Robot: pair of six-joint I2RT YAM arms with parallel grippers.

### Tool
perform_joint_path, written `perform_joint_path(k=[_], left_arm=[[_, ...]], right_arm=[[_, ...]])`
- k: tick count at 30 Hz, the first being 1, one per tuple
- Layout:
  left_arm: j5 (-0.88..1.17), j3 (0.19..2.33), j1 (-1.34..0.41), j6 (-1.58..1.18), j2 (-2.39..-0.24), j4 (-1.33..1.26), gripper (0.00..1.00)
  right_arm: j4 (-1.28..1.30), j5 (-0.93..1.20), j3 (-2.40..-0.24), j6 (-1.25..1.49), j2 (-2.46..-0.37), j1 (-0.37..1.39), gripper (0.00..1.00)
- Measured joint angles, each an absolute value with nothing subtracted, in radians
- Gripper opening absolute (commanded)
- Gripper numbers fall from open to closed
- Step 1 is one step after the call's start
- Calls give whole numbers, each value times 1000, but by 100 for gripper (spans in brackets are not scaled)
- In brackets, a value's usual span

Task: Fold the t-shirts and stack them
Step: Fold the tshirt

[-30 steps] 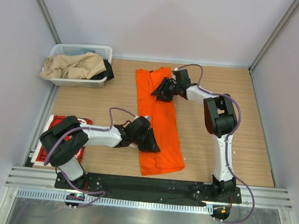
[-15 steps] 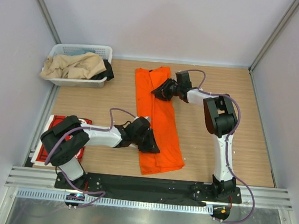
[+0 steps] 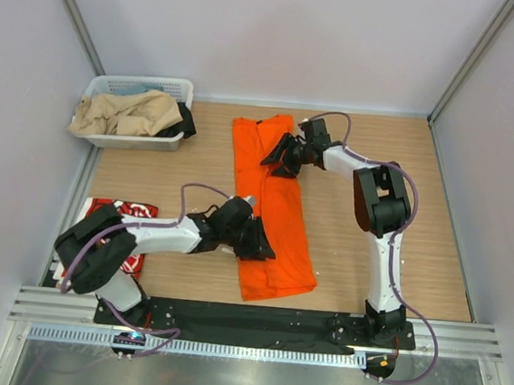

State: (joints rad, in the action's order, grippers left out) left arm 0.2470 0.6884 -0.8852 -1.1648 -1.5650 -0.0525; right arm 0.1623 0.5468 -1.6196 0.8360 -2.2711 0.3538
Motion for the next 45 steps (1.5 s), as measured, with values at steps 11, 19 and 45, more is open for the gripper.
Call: perform_joint_path(k=[11, 19, 45], left_arm=[[209, 760, -837, -1088, -1151, 214, 44], [185, 546, -809, -1200, -925, 377, 50], [134, 376, -1060, -1648, -1122, 228, 59]], right_arm=[[603, 389, -1552, 494, -1945, 331, 63], [735, 310, -1068, 448, -1508, 319, 51], [728, 418, -525, 606, -1140, 360, 56]])
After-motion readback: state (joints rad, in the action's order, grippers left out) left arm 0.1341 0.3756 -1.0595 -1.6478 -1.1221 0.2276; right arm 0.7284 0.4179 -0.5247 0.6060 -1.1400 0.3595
